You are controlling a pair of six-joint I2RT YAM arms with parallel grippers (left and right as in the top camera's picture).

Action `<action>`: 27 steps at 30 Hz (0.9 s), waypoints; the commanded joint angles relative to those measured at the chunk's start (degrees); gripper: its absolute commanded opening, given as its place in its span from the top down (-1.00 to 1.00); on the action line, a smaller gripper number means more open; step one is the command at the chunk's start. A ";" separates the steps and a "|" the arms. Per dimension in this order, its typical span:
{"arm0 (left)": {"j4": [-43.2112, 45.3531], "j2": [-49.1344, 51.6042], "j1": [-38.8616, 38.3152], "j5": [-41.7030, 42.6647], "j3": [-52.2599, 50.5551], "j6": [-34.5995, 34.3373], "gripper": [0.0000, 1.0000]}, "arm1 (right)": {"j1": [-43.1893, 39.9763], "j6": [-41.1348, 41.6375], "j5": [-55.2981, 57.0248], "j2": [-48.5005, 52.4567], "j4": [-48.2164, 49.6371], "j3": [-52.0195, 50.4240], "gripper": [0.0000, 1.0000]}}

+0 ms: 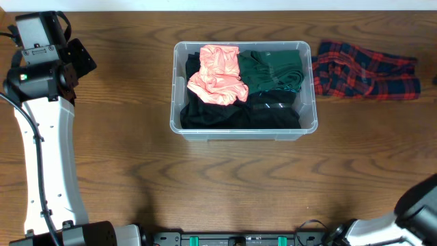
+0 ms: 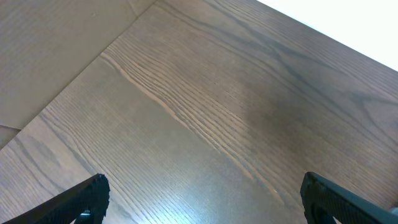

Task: Pack container
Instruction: 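Move right gripper to the red-and-navy plaid shirt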

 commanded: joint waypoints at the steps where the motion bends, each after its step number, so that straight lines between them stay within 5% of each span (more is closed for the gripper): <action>1: 0.02 0.07 0.20 -0.72 -0.07 0.04 -0.96 | -0.96 -2.38 -10.67 4.59 0.87 -0.33 -0.99; 7: 0.02 0.07 0.20 -0.72 -0.07 0.04 -0.96 | -0.87 -5.86 -22.23 11.80 5.40 -0.33 -0.98; 27: 0.02 0.07 0.20 -0.72 -0.07 0.04 -0.96 | -0.76 -0.09 -15.15 23.61 15.28 -0.33 -0.98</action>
